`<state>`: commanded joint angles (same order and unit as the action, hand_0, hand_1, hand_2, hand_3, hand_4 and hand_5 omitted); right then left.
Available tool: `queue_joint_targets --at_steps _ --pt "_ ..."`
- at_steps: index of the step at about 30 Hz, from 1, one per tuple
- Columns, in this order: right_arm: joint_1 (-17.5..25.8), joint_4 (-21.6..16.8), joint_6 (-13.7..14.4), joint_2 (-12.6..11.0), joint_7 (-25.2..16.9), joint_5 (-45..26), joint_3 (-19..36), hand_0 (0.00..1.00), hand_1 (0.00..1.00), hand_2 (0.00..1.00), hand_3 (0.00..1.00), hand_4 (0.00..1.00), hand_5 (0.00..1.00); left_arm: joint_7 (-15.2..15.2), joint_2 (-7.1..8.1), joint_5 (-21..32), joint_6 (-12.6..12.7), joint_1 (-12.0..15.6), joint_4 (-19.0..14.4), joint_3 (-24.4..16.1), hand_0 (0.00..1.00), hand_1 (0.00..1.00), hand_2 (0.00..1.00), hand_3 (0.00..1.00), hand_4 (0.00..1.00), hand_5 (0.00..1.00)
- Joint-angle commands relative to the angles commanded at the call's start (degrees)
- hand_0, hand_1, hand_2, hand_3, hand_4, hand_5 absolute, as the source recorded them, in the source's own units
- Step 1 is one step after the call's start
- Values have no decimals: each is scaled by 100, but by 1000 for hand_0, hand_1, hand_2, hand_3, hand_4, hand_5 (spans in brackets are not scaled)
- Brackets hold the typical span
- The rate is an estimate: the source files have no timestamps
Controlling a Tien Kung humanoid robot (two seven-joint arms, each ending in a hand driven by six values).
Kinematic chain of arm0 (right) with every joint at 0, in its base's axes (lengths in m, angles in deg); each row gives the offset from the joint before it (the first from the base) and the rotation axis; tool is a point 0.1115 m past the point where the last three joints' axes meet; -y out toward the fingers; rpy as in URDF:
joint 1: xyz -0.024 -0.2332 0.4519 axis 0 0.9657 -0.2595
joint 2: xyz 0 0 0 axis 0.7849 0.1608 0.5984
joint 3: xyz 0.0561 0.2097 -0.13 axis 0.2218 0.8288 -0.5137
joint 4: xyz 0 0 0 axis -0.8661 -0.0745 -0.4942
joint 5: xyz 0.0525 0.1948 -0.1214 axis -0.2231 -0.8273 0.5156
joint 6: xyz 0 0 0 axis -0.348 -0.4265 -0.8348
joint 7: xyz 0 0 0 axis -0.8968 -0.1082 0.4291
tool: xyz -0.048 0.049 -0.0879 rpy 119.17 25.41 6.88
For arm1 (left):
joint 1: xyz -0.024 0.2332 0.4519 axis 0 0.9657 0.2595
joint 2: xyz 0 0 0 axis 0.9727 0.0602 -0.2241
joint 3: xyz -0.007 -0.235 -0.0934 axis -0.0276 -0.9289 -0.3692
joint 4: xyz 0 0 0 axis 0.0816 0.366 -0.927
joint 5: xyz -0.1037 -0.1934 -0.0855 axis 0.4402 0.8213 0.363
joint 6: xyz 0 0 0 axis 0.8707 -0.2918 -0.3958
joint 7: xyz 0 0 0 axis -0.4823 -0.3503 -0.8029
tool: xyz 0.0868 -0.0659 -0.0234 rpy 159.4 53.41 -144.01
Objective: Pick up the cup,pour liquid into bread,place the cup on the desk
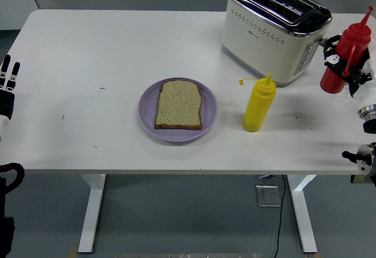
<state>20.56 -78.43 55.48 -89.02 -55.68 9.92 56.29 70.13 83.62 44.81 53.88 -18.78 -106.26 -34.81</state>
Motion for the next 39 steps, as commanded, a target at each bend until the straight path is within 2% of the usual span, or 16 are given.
queue_joint_targets --at_steps 8,15,16,19,31,39 --pt "-11 489 198 40 -964 -527 -645 172 220 303 355 402 7 -2 -4 -1 1 20 2 29 787 746 751 711 516 992" --pt "-43 778 360 56 -1520 -917 -1045 190 228 304 359 398 8 -4 -5 -2 1 31 4 45 788 748 752 712 515 992" --pt "-59 856 403 68 -1642 -976 -1119 249 242 312 366 386 19 -4 -4 -2 1 34 5 49 788 748 753 716 515 995" --pt "-97 1018 488 97 -1893 -1113 -1266 249 242 312 366 386 19 -4 -3 -2 0 36 5 61 788 748 753 716 515 995" --pt "-344 1623 691 259 -1969 -1591 -1706 295 257 326 372 374 38 -5 -7 0 1 49 12 67 790 748 754 716 518 998" --pt "-464 1677 678 347 -1969 -1623 -1848 300 262 328 372 379 41 -6 -10 -2 1 32 12 47 792 748 754 716 518 998"
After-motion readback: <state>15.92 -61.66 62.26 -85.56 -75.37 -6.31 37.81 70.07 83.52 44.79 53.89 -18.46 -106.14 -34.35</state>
